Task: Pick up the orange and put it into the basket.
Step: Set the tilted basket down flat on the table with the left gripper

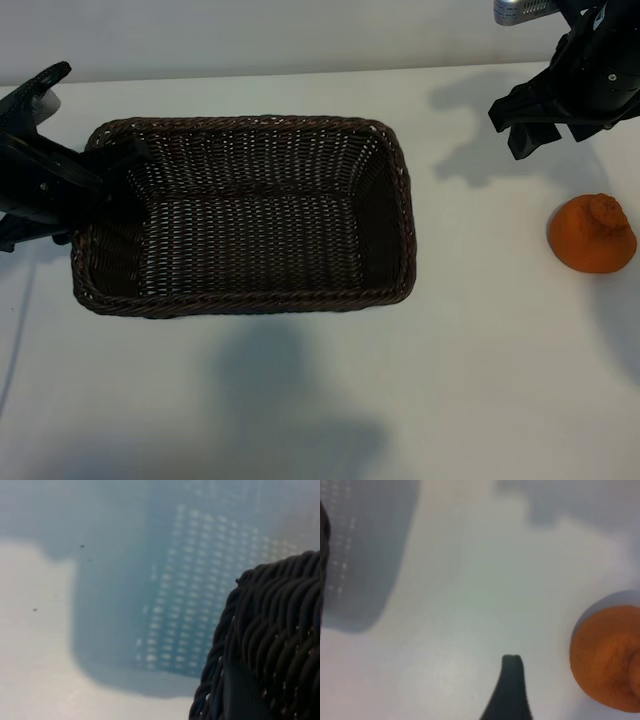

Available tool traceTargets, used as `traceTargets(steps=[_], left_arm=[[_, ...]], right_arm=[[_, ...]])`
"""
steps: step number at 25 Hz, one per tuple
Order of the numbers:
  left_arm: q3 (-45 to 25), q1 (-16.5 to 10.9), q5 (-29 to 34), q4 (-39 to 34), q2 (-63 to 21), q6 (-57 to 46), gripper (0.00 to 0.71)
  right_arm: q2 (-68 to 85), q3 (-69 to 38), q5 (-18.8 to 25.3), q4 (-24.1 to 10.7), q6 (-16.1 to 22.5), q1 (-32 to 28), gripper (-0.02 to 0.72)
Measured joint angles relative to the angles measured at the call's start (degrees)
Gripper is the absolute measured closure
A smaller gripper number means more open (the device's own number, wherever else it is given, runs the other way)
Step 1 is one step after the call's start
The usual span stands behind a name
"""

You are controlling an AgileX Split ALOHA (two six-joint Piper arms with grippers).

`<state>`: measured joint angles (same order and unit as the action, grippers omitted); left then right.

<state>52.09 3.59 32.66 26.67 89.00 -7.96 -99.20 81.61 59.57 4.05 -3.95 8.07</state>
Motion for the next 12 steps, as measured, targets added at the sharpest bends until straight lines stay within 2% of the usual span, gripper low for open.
traceTargets(steps=[7,12], left_arm=[[0.37,0.00,-3.45,4.00,0.13,1.95,0.380],[5.35,0.00,-2.11,3.94,3.57,3.28,0.380]], right_arm=[[0.00,0.00,0.00,0.00,0.00,0.00,0.108],[0.00,0.00,0.00,0.00,0.00,0.00,0.108]])
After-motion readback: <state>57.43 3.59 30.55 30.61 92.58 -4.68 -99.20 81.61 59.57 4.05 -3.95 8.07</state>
